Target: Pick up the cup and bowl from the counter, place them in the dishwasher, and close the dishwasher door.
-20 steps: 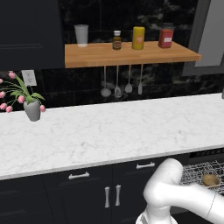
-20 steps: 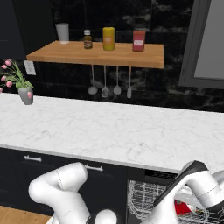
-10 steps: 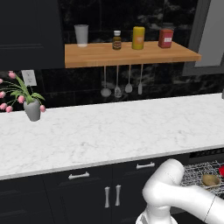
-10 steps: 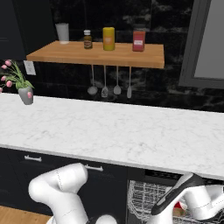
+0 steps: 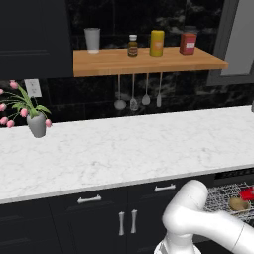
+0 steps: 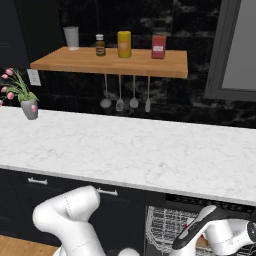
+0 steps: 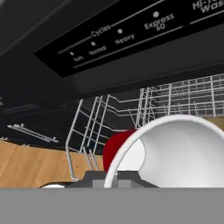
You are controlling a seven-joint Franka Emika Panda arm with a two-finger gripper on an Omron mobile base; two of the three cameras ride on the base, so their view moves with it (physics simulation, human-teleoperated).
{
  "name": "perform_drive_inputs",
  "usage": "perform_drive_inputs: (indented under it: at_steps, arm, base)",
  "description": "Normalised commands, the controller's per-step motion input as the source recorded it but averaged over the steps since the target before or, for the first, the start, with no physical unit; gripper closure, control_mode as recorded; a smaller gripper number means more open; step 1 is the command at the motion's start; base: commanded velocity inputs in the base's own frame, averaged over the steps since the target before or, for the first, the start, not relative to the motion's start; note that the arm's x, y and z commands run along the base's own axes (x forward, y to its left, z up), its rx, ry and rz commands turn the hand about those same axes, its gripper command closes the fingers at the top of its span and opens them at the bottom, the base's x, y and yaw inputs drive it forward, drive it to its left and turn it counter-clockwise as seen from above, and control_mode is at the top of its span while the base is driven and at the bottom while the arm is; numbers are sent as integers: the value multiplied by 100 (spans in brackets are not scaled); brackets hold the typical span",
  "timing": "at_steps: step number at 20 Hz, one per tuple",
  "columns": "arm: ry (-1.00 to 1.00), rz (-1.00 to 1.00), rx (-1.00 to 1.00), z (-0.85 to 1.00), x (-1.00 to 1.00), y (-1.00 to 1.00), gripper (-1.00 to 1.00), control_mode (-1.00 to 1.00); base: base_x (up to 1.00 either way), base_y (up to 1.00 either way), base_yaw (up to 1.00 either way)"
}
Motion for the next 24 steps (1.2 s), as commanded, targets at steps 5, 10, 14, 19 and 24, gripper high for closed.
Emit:
perform_drive_inputs:
  at_steps: [5,10,14,19,24]
  arm:
    - [0,0,0,-45,36,-6,100,-100]
    - [0,0,0,-63,0,7,100,-100]
    - [0,0,0,-55,0,29,100,-100]
    - [3,0,0,-47,0,25,100,-100]
    - [18,0,-2,-47,-8,7,100,-100]
  base:
    - [0,0,0]
    - [0,0,0]
    - [0,0,0]
    - [0,0,0]
    - [0,0,0]
